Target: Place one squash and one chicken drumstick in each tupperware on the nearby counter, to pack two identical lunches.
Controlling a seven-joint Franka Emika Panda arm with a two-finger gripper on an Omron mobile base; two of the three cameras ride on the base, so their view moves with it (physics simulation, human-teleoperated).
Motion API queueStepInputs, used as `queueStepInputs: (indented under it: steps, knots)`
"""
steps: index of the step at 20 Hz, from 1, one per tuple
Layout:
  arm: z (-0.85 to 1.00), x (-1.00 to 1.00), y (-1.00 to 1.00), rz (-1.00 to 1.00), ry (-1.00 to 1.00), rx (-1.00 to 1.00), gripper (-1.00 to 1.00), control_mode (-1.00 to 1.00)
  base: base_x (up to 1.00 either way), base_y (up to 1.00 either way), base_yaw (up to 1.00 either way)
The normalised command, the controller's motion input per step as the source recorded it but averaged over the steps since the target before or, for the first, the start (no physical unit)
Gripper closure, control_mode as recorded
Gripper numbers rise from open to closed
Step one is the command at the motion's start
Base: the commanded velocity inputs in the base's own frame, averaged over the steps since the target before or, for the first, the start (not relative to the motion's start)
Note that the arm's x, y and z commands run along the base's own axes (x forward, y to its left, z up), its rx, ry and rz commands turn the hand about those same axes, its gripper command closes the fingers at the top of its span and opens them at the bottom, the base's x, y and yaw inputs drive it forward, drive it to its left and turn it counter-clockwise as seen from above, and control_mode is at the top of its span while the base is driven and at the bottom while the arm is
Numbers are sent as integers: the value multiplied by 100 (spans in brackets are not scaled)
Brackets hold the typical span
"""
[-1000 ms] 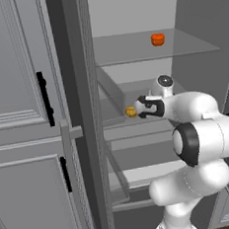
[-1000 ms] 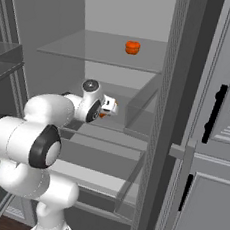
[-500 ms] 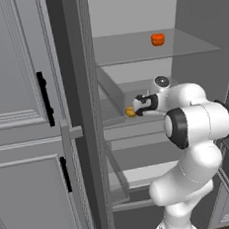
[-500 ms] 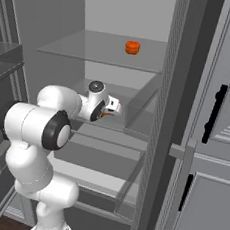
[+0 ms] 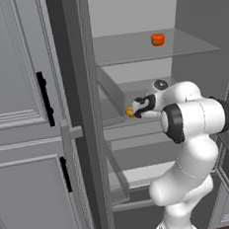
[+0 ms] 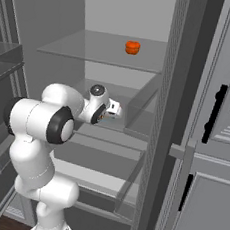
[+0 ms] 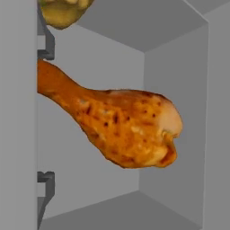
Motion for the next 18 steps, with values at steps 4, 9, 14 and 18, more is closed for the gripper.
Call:
queueStepInputs:
  steps: [4,9,14,18]
  knots:
    - [-1,23,0,0,0,0,-100,-100,0,0,0]
    - [-1,10,-25,-3,1,0,-100,-100,0,0,0]
    - [-8,0,-58,-5,8,0,-100,-100,0,0,0]
    - [14,0,-48,0,11,0,-100,-100,0,0,0]
